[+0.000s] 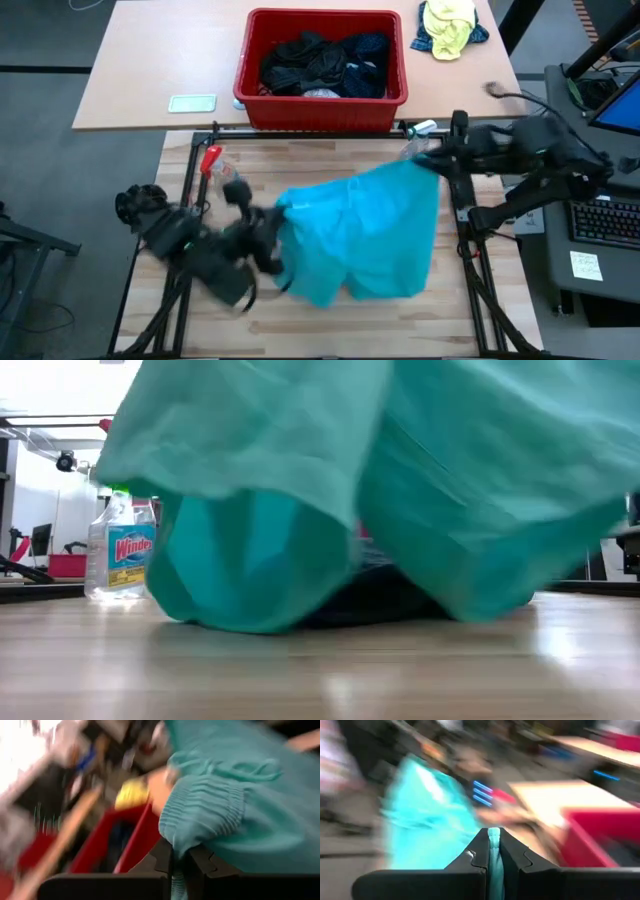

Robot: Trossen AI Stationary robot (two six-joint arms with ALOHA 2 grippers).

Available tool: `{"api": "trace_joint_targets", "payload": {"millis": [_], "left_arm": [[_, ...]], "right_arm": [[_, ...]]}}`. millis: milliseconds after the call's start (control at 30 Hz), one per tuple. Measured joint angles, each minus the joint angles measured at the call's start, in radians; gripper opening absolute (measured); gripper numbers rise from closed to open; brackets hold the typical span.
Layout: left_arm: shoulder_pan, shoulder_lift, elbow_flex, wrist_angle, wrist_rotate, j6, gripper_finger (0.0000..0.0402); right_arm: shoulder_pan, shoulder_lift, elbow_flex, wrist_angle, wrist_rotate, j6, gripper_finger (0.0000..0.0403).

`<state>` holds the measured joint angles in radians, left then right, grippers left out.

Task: Fold Laundry from Bin
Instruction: Fold the light blue shorts

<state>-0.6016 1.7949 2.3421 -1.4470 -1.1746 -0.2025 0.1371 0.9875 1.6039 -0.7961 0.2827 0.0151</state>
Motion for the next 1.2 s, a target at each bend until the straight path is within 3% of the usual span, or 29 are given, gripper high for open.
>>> {"api": "trace_joint_targets", "payload": {"millis": [67,100,167,233,567,667,833,933,1000,1200], "left_arm": [[0.072,0.005,-0.02,-0.141,0.018,-0.219,0.0002],[0.117,0.003,-0.054,-0.108,0.025,-0.25,0.0002],[0.176,-0.014,-0.132,-0.05,0.133,-0.19,0.0002],[0.254,-0.013,-0.188,-0.012,0.219,-0.126,0.0003],[0.576,-0.013,-0.497,0.063,0.347,-0.142,0.0018],[0.636,-0.013,-0.582,0.162,0.464,-0.068,0.0019],[0.667,-0.013,-0.684,0.381,0.853,0.098,0.0019],[0.666,-0.013,-0.73,0.54,0.994,0.155,0.002],[0.666,-0.013,-0.746,0.586,1.032,0.159,0.002],[0.668,-0.026,-0.741,0.551,1.0,0.154,0.0028]], "right_arm": [[0.0,0.028,-0.001,-0.087,0.194,0.003,0.0013],[0.0,0.046,-0.002,-0.136,0.277,0.018,0.0013],[0.0,0.09,-0.006,-0.238,0.399,0.062,0.0013],[0.0,0.132,-0.006,-0.329,0.459,0.122,0.0013],[-0.009,0.318,-0.012,-0.542,0.719,0.282,0.0013],[-0.026,0.351,-0.013,-0.542,0.73,0.302,0.0013],[-0.044,0.376,-0.045,-0.616,0.652,0.378,0.0013],[-0.046,0.367,-0.109,-0.634,0.626,0.43,0.0013],[-0.046,0.349,-0.163,-0.645,0.621,0.478,0.0013],[-0.044,0.264,-0.335,-0.642,0.571,0.616,0.0013]]}}
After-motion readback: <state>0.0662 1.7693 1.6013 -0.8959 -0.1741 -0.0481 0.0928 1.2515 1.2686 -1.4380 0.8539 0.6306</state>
